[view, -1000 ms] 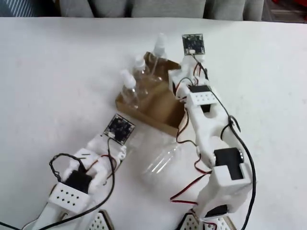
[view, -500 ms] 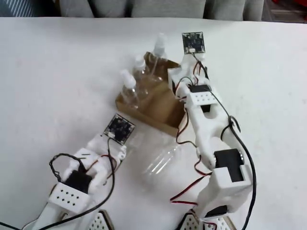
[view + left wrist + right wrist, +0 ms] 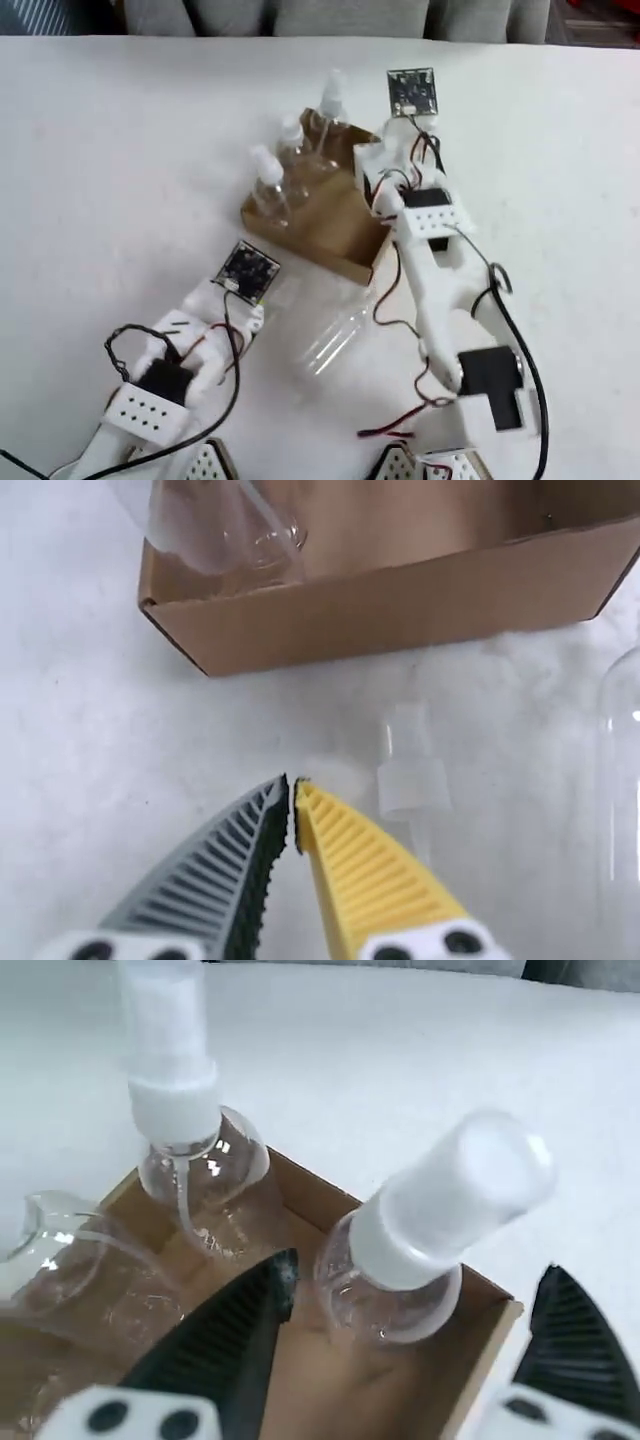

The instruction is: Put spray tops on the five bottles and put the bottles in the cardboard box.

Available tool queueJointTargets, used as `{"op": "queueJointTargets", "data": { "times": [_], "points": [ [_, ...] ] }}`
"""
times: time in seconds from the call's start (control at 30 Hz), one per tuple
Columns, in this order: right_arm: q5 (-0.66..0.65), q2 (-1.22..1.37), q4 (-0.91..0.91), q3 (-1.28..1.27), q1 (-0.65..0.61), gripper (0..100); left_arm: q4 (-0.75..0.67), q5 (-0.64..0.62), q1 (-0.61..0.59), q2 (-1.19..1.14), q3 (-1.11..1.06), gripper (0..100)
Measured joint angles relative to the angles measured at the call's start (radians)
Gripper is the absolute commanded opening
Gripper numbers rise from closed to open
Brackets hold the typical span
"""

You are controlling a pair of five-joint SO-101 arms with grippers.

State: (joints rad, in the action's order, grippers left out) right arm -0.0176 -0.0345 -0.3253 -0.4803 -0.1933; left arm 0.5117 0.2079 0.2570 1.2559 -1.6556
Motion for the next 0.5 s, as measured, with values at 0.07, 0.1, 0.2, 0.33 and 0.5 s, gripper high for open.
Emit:
{"op": "queueJointTargets", "data": {
  "times": [0.07, 0.1, 0.2, 0.33, 0.5],
  "points": [
    [0.0, -0.038, 0.0, -0.021, -0.009, 31.8, 0.0, 0.0, 0.0, 0.0, 0.0, 2],
    [0.0, -0.055, 0.0, -0.031, -0.014, 31.8, 0.0, 0.0, 0.0, 0.0, 0.0, 2],
    [0.0, -0.1, 0.0, -0.057, -0.018, 31.8, 0.0, 0.0, 0.0, 0.0, 0.0, 2],
    [0.0, -0.17, -0.008, -0.112, -0.017, 31.8, 0.0, 0.0, 0.0, 0.0, 0.0, 2],
    [0.0, -0.316, -0.117, -0.166, -0.017, 31.6, 0.0, 0.0, 0.0, 0.0, 0.0, 2]
  ]
}}
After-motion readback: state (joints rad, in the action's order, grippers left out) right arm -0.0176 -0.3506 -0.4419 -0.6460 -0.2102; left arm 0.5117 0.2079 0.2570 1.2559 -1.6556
